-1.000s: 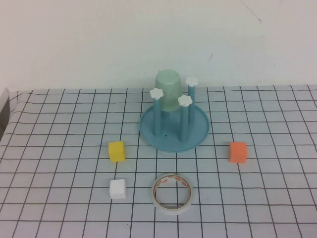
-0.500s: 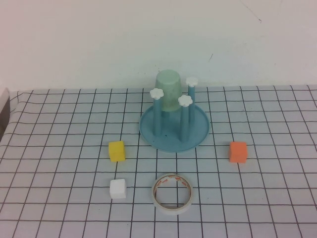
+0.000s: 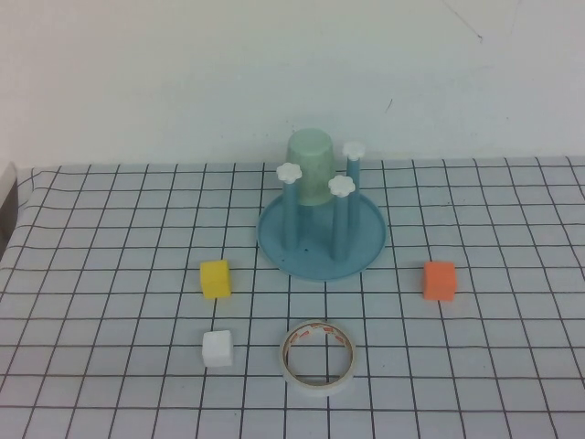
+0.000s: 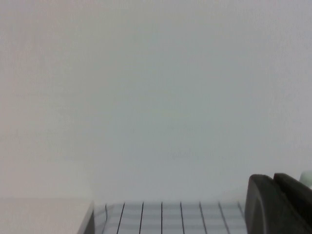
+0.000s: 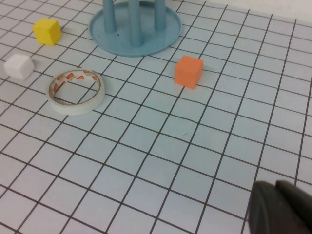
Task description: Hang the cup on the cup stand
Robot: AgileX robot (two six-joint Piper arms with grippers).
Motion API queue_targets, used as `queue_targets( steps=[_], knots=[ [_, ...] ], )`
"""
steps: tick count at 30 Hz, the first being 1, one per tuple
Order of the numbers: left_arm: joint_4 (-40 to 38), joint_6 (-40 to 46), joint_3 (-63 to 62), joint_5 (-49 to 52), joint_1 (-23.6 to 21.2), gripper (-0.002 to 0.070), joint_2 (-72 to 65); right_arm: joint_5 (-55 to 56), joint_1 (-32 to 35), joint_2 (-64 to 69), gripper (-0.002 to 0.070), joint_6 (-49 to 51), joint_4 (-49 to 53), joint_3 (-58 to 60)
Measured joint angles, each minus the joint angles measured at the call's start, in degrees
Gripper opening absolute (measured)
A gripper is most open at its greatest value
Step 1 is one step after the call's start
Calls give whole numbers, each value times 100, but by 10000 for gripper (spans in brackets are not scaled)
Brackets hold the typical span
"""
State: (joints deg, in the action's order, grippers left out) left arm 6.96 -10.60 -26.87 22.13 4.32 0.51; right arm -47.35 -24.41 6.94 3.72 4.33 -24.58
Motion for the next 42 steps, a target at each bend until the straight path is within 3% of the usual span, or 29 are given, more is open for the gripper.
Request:
queue_targets(
  steps=[4, 12, 16, 25, 42],
  knots=[
    [-284, 270, 995, -115, -213, -1, 40, 0, 0, 0, 1, 0, 0, 0],
    [-391, 273, 2752, -1068, -225, -1, 40, 0, 0, 0, 1, 0, 0, 0],
    [-274, 184, 2798, -975, -197, -1, 40, 0, 0, 0, 1, 0, 0, 0],
    [-208, 135, 2798, -465, 346, -1, 40, 0, 0, 0, 1, 0, 0, 0],
    [-416, 123, 2788, -397, 337, -1, 40, 0, 0, 0, 1, 0, 0, 0]
  ],
)
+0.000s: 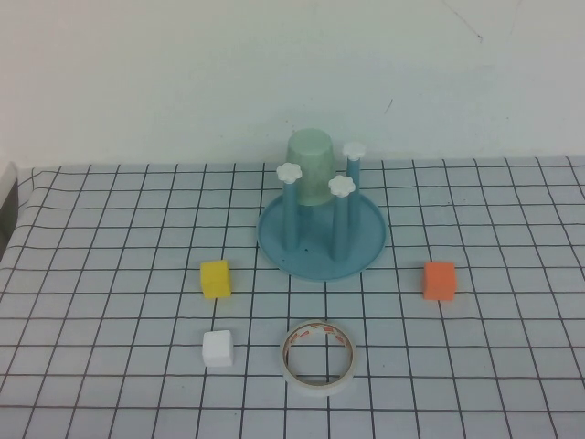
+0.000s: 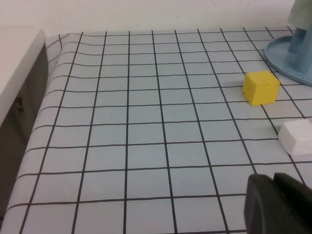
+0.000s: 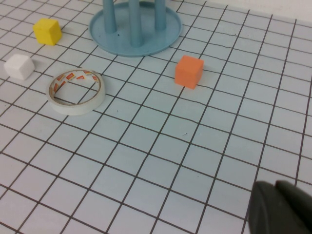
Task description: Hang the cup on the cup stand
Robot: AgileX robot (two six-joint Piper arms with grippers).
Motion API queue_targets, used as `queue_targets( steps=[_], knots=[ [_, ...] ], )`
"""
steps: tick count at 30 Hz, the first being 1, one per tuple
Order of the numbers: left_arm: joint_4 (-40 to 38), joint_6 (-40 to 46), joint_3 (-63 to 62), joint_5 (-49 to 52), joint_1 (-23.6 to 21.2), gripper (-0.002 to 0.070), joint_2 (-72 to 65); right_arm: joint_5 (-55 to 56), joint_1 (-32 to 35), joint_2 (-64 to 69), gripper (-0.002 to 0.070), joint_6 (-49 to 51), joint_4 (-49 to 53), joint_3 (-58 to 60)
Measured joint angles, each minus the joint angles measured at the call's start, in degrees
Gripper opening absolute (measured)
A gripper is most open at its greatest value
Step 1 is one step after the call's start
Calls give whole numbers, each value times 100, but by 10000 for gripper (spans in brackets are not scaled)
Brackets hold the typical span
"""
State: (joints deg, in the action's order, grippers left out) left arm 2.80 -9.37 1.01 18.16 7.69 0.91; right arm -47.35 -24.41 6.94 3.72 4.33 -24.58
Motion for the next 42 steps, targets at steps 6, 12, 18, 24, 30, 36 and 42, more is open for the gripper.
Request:
queue_targets(
  steps=[6, 12, 18, 24, 30, 36, 42],
  knots=[
    [0, 443, 0, 0, 0, -1, 0, 0, 0, 0, 1, 0, 0, 0],
    [-32, 1064, 0, 0, -48, -1, 0, 0, 0, 0, 1, 0, 0, 0],
    [-125, 1218, 0, 0, -305, -1, 0, 0, 0, 0, 1, 0, 0, 0],
    [-172, 1348, 0, 0, -323, -1, 0, 0, 0, 0, 1, 0, 0, 0],
    [-184, 1357, 0, 0, -323, -1, 0, 0, 0, 0, 0, 0, 0, 0],
    [-400, 1114, 0, 0, -323, -1, 0, 0, 0, 0, 0, 0, 0, 0],
    [-477, 576, 0, 0, -323, -1, 0, 0, 0, 0, 0, 0, 0, 0]
  ],
)
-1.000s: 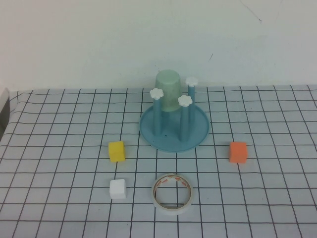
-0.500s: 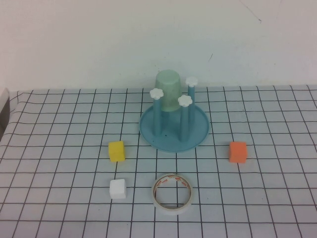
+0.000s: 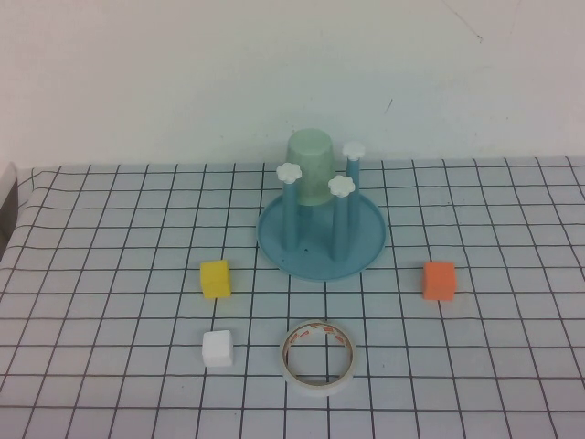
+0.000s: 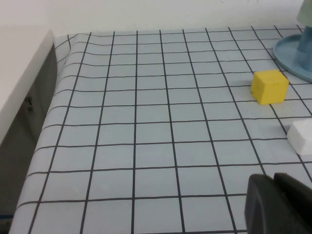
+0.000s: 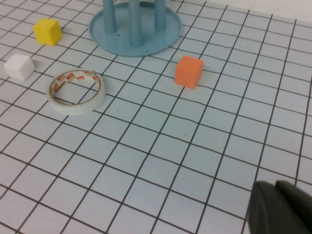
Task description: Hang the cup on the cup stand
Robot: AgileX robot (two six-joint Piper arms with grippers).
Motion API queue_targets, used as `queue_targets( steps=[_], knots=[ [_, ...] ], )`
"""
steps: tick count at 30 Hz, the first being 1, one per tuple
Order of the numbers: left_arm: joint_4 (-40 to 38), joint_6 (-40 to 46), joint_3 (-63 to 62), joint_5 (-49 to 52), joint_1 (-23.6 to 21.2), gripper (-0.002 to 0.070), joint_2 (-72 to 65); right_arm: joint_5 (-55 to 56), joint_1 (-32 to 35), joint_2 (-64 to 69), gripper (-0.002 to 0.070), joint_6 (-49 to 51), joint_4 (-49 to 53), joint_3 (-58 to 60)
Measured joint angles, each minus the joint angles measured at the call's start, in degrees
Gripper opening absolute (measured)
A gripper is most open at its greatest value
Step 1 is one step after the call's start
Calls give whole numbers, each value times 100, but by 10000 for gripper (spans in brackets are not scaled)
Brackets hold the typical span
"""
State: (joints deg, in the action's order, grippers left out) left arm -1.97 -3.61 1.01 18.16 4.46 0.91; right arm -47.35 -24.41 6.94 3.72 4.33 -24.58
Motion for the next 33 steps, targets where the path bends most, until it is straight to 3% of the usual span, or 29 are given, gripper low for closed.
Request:
queue_targets(
  steps=[33],
  knots=[
    [0, 437, 0, 0, 0, -1, 0, 22, 204, -49, 0, -88, 31, 0]
  ],
)
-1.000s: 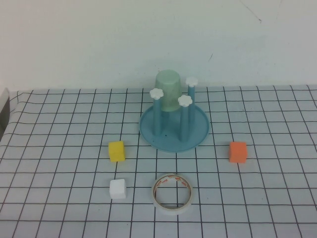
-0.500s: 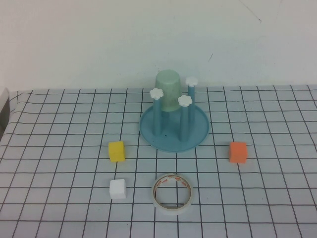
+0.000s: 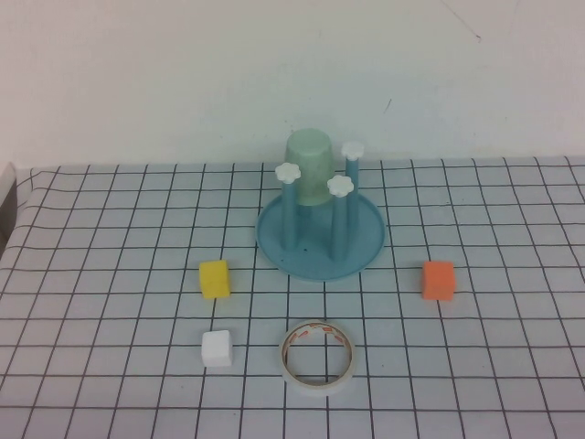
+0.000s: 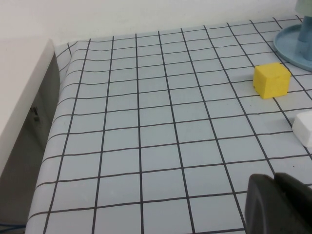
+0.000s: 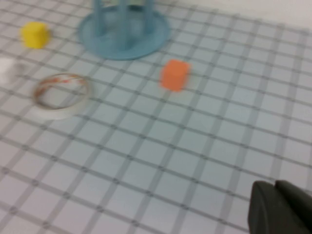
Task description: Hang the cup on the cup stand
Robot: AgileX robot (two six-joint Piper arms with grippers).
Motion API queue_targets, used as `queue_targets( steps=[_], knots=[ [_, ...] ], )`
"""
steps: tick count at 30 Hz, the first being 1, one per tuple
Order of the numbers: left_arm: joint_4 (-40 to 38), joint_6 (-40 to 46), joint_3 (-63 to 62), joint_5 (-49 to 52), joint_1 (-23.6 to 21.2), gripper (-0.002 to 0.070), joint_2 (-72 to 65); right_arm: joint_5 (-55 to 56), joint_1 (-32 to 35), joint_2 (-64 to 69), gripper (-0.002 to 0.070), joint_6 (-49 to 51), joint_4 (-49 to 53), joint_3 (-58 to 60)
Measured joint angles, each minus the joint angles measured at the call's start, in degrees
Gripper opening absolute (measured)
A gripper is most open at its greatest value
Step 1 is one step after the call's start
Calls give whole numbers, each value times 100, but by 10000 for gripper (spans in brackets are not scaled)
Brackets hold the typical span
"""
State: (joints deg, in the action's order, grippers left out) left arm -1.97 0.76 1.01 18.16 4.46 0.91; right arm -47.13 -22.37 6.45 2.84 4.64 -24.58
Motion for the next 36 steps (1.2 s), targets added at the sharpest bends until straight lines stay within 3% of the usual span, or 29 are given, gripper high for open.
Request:
queue_targets(
  steps=[3, 7, 20, 24, 36],
  knots=[
    [0, 0, 0, 0, 0, -1, 0, 132, 839, -130, 0, -230, 324, 32],
    [0, 0, 0, 0, 0, -1, 0, 522, 1443, -191, 0, -284, 443, 109],
    [0, 3, 0, 0, 0, -1, 0, 3343, 2218, -573, 0, -284, 355, 2079],
    [0, 3, 0, 0, 0, -1, 0, 3444, 2489, -708, 0, -284, 355, 2601],
    [0, 3, 0, 0, 0, -2, 0, 2916, 2551, -718, 0, -284, 304, 2602]
  ],
)
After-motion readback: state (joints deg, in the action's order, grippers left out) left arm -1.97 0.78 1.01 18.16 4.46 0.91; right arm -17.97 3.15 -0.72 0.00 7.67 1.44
